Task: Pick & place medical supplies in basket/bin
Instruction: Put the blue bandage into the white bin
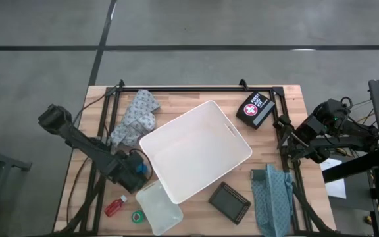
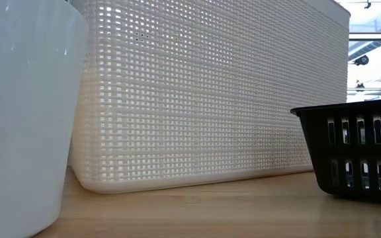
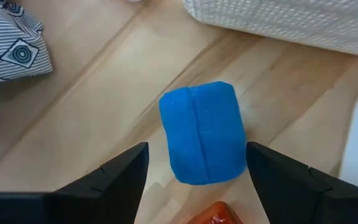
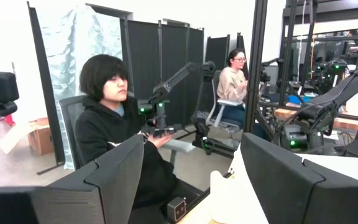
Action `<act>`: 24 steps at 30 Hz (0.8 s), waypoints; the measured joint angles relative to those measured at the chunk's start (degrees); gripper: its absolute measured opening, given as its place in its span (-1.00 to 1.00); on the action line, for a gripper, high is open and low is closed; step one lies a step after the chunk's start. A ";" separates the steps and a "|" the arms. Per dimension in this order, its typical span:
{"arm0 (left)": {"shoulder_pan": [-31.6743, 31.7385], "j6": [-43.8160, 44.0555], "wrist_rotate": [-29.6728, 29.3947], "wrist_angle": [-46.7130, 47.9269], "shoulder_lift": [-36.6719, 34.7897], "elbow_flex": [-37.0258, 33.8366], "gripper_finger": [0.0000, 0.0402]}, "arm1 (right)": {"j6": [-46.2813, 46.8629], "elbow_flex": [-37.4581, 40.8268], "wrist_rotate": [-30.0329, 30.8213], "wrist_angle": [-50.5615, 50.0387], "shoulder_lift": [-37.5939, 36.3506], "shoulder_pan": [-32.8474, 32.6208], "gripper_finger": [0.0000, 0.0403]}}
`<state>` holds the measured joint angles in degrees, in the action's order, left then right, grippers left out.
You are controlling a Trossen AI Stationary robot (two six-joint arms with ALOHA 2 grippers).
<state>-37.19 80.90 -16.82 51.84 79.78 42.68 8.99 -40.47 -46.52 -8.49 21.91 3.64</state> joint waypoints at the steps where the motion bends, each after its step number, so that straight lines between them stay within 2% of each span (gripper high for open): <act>1: 0.09 -0.04 -0.01 -0.23 0.51 0.00 0.34 | 0.00 0.01 0.02 0.00 0.00 0.00 0.31; 12: 0.77 -1.34 0.45 -4.05 5.49 0.09 0.33 | 0.00 0.01 0.01 0.00 0.00 0.00 0.28; 24: 1.17 -1.19 1.10 -5.90 5.47 -1.45 0.31 | 0.00 0.01 0.01 0.00 -0.01 0.00 0.31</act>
<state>-36.03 79.71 -15.72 45.94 85.25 41.23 8.99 -40.47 -46.51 -8.49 21.91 3.64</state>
